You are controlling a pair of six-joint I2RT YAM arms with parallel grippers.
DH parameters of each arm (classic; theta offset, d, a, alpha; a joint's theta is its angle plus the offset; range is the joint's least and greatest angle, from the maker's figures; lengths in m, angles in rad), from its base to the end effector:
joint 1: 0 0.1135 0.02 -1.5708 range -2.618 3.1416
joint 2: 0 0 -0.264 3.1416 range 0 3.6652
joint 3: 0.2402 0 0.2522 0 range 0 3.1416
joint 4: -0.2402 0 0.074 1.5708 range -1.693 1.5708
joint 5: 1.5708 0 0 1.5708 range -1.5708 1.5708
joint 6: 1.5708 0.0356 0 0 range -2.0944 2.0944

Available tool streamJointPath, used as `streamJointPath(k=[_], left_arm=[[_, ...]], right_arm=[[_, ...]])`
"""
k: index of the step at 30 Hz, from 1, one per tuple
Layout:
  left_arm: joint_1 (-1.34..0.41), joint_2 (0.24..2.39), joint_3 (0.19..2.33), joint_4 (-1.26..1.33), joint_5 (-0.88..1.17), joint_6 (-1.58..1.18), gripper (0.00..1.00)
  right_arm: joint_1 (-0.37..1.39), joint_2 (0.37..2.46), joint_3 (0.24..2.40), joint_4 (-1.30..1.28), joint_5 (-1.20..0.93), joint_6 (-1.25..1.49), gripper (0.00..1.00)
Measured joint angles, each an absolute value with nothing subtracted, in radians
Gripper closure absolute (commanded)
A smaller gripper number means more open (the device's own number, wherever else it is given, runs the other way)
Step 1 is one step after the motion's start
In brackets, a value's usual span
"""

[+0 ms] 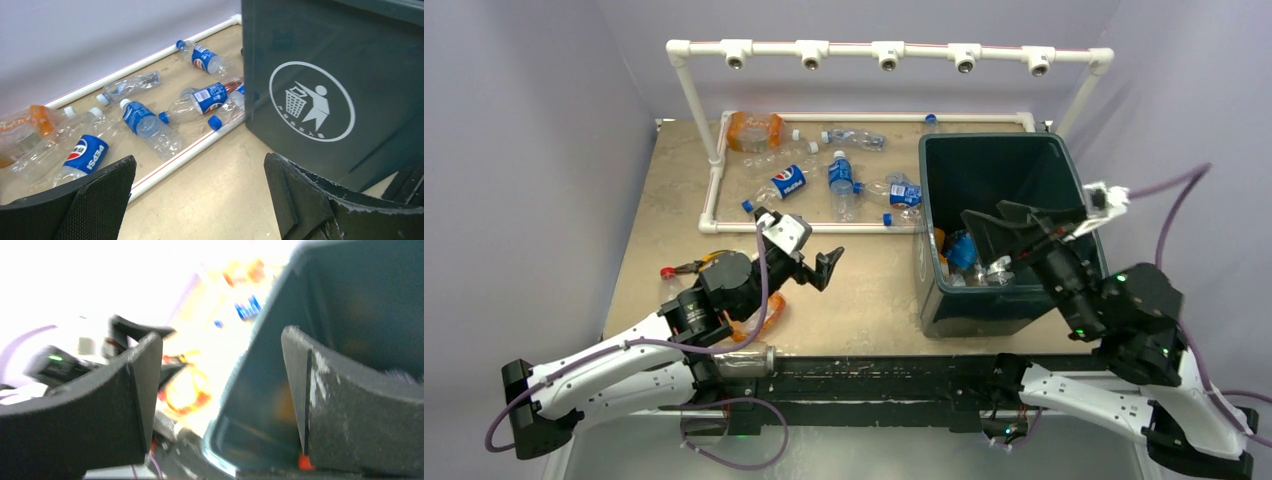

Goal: Put the plastic bottles in the bin
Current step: Place the plastic bottle in the trash bin, then move the plastic bottle to the center of the board.

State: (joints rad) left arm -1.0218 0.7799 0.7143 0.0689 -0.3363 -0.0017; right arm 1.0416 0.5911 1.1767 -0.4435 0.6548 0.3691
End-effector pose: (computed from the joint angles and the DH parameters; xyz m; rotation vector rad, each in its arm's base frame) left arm 0.1083 -0.1545 0.3433 0.5334 1.5014 -0.5392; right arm 0.0556 0.0521 0.4605 0.0554 1.4939 0.6808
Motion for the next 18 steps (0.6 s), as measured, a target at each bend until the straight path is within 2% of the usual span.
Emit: streamJointPath(k=[4,9,13,18], left_arm=[[-1.023,0.800,0.729,0.043,-0.418,0.013,0.01],[-1.023,0.837,0.770,-0.027,-0.602,-0.002,0.01],[-1.023,0.892,0.859,-0.203,-0.756,-0.107,0.01],[-0.997,0.982,0.965,-0.511,-0.897,-0.358,0.01]], right_arm=[[1.040,0.538,1.166,-0.303,0.445,0.313,0.14],[1.040,0.619,1.166,-0.229,0.157,0.260,0.15],[1.040,0.695,1.137,-0.204,0.011,0.241,0.14],[1.040,0.702,1.046,-0.184,-0.068,0.234,0.14]])
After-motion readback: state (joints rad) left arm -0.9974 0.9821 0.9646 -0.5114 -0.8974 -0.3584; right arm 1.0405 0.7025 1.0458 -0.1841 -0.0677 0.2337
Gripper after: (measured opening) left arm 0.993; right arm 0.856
